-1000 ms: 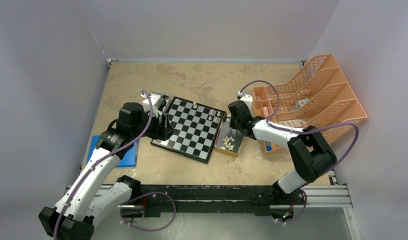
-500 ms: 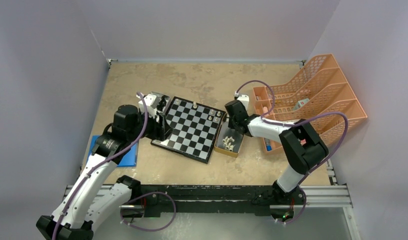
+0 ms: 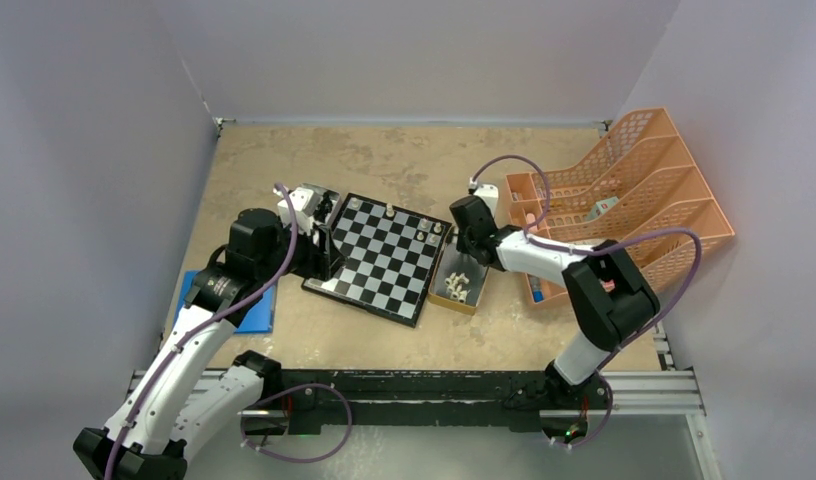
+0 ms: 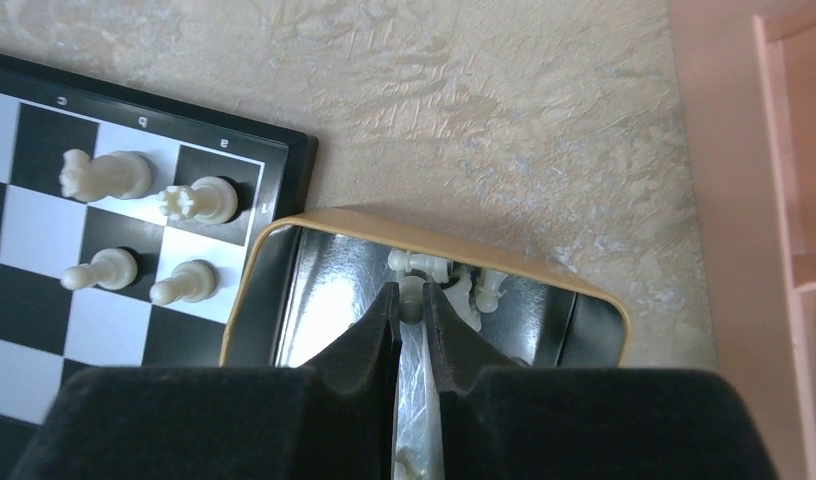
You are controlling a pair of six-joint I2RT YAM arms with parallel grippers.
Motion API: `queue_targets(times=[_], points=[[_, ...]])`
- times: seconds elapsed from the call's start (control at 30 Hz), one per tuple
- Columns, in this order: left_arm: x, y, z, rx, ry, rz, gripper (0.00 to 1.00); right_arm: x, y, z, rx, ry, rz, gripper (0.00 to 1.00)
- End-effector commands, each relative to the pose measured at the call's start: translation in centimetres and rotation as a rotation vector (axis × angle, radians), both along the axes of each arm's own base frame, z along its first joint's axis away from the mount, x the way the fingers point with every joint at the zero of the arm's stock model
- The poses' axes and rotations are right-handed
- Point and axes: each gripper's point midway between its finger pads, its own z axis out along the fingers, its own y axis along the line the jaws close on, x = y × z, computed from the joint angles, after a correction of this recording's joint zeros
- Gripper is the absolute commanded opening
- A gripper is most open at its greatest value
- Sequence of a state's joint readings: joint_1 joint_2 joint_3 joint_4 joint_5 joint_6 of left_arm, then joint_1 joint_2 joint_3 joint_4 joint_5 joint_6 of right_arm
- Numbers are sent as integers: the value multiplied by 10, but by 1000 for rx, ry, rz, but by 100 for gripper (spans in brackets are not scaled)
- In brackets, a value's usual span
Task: Set up the chess pieces on the board
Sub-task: Pick up the chess piece from the storage box.
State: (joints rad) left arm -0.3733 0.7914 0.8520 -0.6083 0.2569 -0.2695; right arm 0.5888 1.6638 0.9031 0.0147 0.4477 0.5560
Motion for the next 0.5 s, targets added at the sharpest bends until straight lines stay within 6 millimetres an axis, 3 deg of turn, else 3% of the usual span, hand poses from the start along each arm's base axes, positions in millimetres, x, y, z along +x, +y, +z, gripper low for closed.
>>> queue_targets(times=[0.0,0.23,0.37,0.47], points=[[6,0,6,-8,-34,17,62,11,1,51,29,-100,-5,11],[7,2,5,-3,-32,26,62,10,12,100,111,-173,48,11],[6,4,9,-5,-47,34,62,12,34,128,182,-230,140,12],[6,5,9,-4,-51,42,62,9,57,136,195,-244,200,12]])
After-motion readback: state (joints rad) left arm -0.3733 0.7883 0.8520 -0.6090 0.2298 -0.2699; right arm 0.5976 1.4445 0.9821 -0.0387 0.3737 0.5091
